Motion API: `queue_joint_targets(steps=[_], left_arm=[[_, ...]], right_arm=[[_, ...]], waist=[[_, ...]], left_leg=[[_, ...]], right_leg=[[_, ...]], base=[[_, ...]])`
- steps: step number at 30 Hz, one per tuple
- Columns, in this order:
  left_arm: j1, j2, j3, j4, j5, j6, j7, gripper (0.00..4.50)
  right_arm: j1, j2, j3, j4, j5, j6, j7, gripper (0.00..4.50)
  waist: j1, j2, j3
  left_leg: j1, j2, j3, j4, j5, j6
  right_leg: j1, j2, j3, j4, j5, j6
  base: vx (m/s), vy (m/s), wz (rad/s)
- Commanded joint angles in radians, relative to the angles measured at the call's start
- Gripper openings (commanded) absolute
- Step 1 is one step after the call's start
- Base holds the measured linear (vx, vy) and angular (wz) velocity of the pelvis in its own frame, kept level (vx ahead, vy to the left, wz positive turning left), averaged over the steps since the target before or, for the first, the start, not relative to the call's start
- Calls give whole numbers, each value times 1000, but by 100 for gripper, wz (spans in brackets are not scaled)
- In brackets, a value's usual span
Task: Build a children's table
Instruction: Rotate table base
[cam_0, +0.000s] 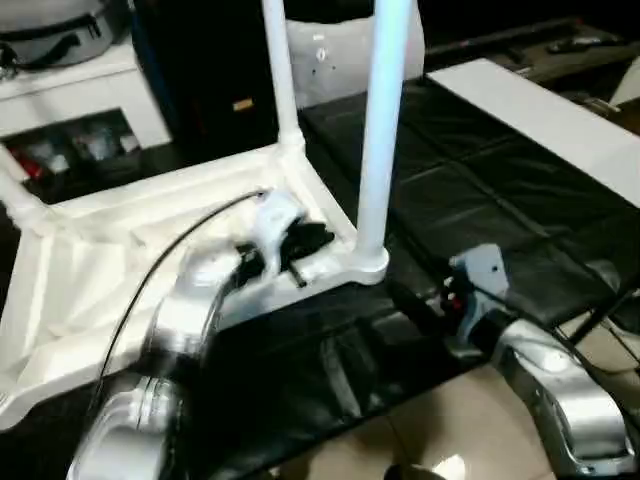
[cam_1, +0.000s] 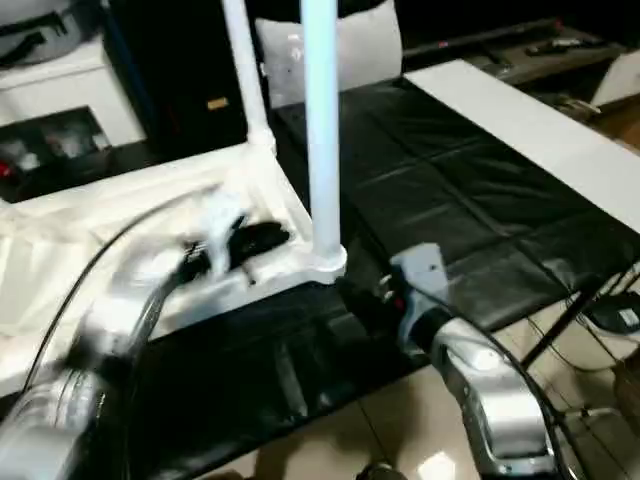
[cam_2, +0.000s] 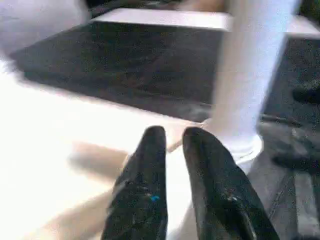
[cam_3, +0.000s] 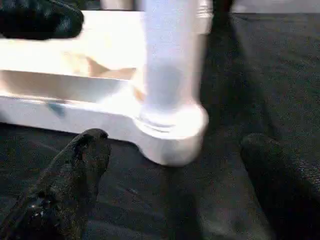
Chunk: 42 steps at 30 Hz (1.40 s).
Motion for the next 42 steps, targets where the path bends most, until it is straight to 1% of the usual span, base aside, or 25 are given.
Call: queue_joint_targets(steps=[1, 2, 3, 4, 5, 6, 7, 8, 9, 10, 11, 12, 13, 14, 15, 16, 17, 19, 20, 22, 28, 29, 34, 38, 42], left_arm=[[37, -15, 41, -133, 35, 60, 102, 79], [78, -41, 63, -196, 60, 110, 175, 79], [99, -59, 84, -225, 61, 160, 216, 79], [104, -63, 88, -234, 60, 174, 226, 79], [120, -68, 94, -252, 61, 205, 247, 79], [131, -63, 91, -267, 70, 208, 256, 79], [139, -59, 88, -280, 78, 210, 262, 79], [153, -55, 88, -305, 84, 226, 269, 79], [160, -49, 87, -321, 87, 237, 281, 79], [168, -43, 85, -337, 91, 249, 294, 79], [175, -39, 86, -347, 93, 258, 302, 79], [177, -38, 87, -349, 93, 261, 303, 79], [181, -40, 90, -362, 96, 280, 315, 79], [183, -45, 97, -373, 88, 300, 322, 79], [188, -45, 101, -392, 77, 323, 318, 79], [192, -40, 107, -408, 65, 350, 312, 98], [193, -39, 113, -413, 48, 366, 306, 98], [193, -29, 115, -418, 25, 417, 290, 98], [193, -17, 112, -411, 29, 425, 282, 98], [192, 33, 94, -389, 18, 450, 224, 98], [178, 135, 116, -336, 3, 463, 166, 98], [183, 156, 117, -336, -5, 473, 149, 98], [224, 242, 114, -358, -71, 415, -11, 98], [268, 284, 110, -351, -106, 355, -87, 98], [323, 300, 124, -351, -117, 310, -104, 98]], right_arm=[[-4, -4, 27, -17, -9, -22, 14, 450], [-4, -4, 37, -4, -2, -36, 34, 450], [-6, -2, 42, 5, -4, -51, 40, 450], [-6, -2, 43, 7, -6, -55, 41, 450], [-8, 2, 47, 13, 4, -52, 53, 450], [-11, 0, 53, 19, 4, -59, 63, 450], [-15, -3, 59, 24, 4, -66, 70, 450], [-22, -9, 70, 32, 8, -71, 91, 450], [-24, -12, 74, 35, 5, -76, 94, 450], [-25, -14, 77, 38, 4, -77, 97, 450], [-24, -15, 77, 37, 11, -71, 103, 450], [-24, -15, 76, 36, 14, -67, 105, 450], [-24, -15, 76, 38, 13, -71, 102, 450], [-25, -11, 72, 40, 17, -67, 97, 450], [-27, -5, 67, 45, 22, -70, 95, 450], [-30, 2, 62, 53, 28, -74, 95, 450], [-37, 5, 59, 61, 30, -90, 99, 450], [-54, 17, 47, 81, 33, -119, 93, 450], [-68, 23, 44, 93, 36, -124, 94, 450], [-108, 28, 49, 118, 54, -82, 110, 450], [-208, 64, 54, 212, 36, -91, 72, 450], [-222, 58, 59, 229, 25, -103, 76, 450], [-290, 50, 14, 323, 18, -129, 40, 450], [-339, 12, -44, 421, -3, -162, -9, 450], [-371, -38, -127, 511, 7, -181, -62, 450]], waist=[[-17, 20, -52], [-19, 12, -49], [-17, -19, -37], [1, -32, -28], [35, -102, -45], [50, -91, -42], [55, -97, -42], [62, -112, -45], [69, -110, -53], [79, -110, -62], [84, -104, -61], [88, -94, -58], [90, -85, -58], [80, -32, -63], [55, -17, -57], [56, 0, -70], [57, 3, -58], [57, -20, -46], [60, -31, -38], [49, -43, -39], [20, -45, -52], [20, -57, -57], [22, -54, -64], [34, -55, -82], [48, -63, -73]], left_leg=[[11, 114, -143, -173, -487, 101], [54, 128, -189, -178, -540, 124], [22, 82, -186, -168, -523, 122], [-15, 23, -146, -137, -508, 81], [23, -78, -20, 51, -256, 48], [-30, -41, 6, 123, -79, 65], [-44, -42, 12, 147, -60, 68], [-66, -40, 16, 174, -107, 70], [-65, -36, 15, 176, -125, 64], [-65, -19, 7, 174, -170, 56], [-54, -11, 7, 165, -172, 46], [-40, 0, 15, 124, -154, 52], [-29, 12, 16, 95, -124, 70], [51, 37, 29, -3, -72, 91], [74, 107, 9, -61, -168, 126], [86, 139, -2, -75, -236, 117], [76, 156, -10, -99, -377, 72], [82, 101, 19, -98, -569, -12], [92, 68, 41, -91, -630, -36], [81, 47, 47, -88, -566, -17], [46, 42, 44, -85, -358, 37], [44, 44, 52, -79, -289, 57], [47, 43, 62, -77, -262, 75], [41, 42, 72, -58, -21, 150], [42, 45, 79, -61, -75, 180]], right_leg=[[75, 2, 56, 36, -239, -109], [33, 23, 96, 81, -260, -151], [42, 7, 141, 70, -251, -198], [53, -17, 161, 21, -303, -215], [16, -118, 148, -127, -653, -108], [50, -198, 154, -123, -754, 75], [38, -204, 159, -126, -770, 165], [48, -224, 160, -99, -685, 290], [61, -238, 157, -87, -618, 305], [87, -286, 135, -76, -426, 260], [90, -290, 123, -82, -384, 198], [107, -262, 89, -91, -318, 33], [116, -239, 58, -95, -293, -38], [76, -117, 47, -86, -311, -106], [55, -21, 31, -24, -302, -79], [49, -15, 56, -2, -229, -75], [41, -16, 97, 12, -110, -87], [37, -28, 124, -22, -139, -106], [29, -42, 138, -55, -322, -100], [36, -59, 156, -75, -554, -61], [49, -62, 166, -74, -503, -83], [44, -59, 171, -68, -426, -111], [35, -52, 173, -55, -359, -167], [35, -42, 170, -19, -38, -244], [36, -46, 169, -27, -111, -260]], base=[[42, -113, 62], [42, -113, 62], [11, -164, 78], [-42, -206, 73], [-42, -206, 73], [-25, -179, 49], [-26, -129, 45], [-26, -129, 45], [-45, -74, 54], [-30, -17, 25], [-62, -7, 57], [-55, 29, 66], [-98, 100, 93], [-65, 90, 60], [-73, 116, 35], [0, 0, 0], [-57, 104, 13], [-55, 117, 11], [-36, 69, 7], [0, 0, 0], [0, 0, 0], [0, 0, 0], [0, 0, 0], [32, 2, 1], [13, 2, 1]])
